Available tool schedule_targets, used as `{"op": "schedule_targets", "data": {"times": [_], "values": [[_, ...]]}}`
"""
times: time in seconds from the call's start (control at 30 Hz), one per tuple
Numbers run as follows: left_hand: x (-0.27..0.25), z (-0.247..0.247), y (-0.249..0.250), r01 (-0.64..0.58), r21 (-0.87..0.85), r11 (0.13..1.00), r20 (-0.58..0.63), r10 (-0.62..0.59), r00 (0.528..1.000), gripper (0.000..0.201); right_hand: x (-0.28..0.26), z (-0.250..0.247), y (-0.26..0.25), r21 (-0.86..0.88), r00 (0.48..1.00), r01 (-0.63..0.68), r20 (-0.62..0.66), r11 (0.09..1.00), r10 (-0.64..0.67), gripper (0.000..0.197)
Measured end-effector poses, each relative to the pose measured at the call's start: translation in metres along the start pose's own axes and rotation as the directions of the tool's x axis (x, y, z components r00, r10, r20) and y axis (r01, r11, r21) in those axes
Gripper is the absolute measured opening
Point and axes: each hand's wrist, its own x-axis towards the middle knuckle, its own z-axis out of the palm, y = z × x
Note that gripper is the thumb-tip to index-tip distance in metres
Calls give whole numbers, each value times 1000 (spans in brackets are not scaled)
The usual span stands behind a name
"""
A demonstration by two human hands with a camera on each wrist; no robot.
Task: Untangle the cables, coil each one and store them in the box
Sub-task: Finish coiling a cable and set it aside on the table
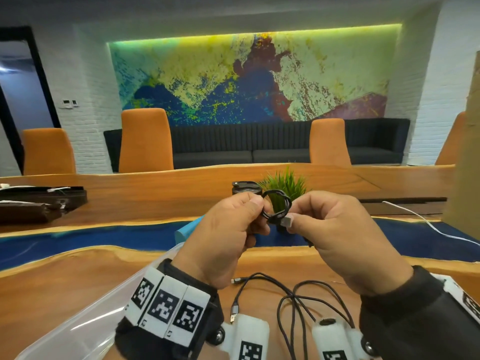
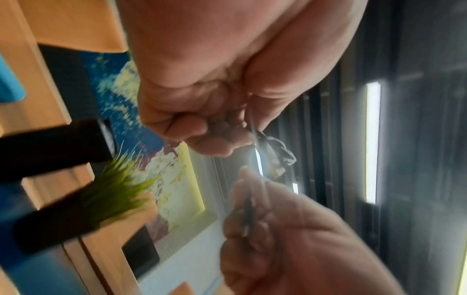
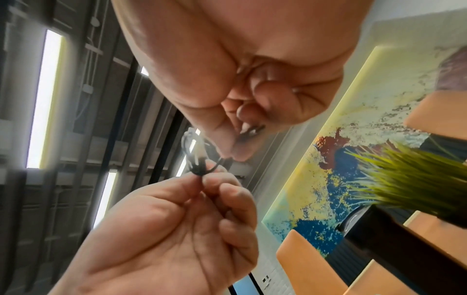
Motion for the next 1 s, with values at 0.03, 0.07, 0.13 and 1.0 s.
{"op": "schedule_targets", "data": {"times": [0.03, 0.07, 0.13, 1.0], "values": [[-1, 1, 0, -7, 60, 998, 13, 7, 1000, 30, 0, 1, -1, 21, 1000, 14, -12, 1000, -14, 4], [-2, 2, 1, -14, 106, 994, 30, 11, 999, 27, -1, 1, -3, 40, 999, 29, -18, 999, -28, 4], [-4, 6, 2, -21, 143, 989, 47, 15, 999, 27, -2, 1, -4, 48, 998, 62, -23, 997, -61, 9], [-8, 13, 3, -482, 202, 852, 2, 492, 871, 20, -5, -16, -18, 350, 952, -265, 243, 899, 186, 11]]}}
